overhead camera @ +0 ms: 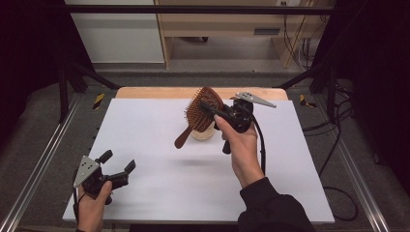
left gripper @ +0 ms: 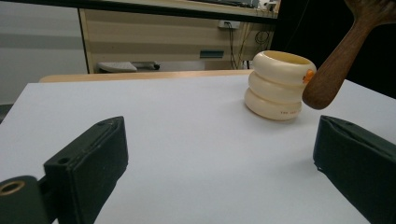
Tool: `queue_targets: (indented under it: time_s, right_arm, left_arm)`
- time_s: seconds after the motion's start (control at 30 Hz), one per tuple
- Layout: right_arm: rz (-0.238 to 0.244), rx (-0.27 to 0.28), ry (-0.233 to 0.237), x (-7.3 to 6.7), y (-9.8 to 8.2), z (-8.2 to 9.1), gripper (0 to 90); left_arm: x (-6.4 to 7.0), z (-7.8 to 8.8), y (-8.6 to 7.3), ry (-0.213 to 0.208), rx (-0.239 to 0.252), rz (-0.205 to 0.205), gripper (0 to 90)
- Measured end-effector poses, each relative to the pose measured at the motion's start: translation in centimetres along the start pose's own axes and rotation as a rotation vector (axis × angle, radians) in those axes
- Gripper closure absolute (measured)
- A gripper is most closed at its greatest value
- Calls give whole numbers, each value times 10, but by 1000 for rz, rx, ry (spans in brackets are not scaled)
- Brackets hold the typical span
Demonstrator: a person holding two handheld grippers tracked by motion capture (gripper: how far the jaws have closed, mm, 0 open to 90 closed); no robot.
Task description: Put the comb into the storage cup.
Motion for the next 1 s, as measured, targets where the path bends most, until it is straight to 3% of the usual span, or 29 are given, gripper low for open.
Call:
queue_targets:
  time_s: [0.5,1.0]
  right_arm:
    - [14,5,-34,9,27,-17,532]
    - [-3,46,-71,23,58,-29,531]
  left_arm:
    - [-1,-1,0,-2,0,-2,34]
    - [0,-2,-1,-8,-9,-15,34]
Point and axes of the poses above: each handheld gripper's, and its own axes: z roughly backward along the jaws, y roughly out of its top, x roughly to its right, the point moved 2 cm from there along -z, roughly forward along the jaws, and after that the axes turned 10 degrees about z, right-handed, at the moved point
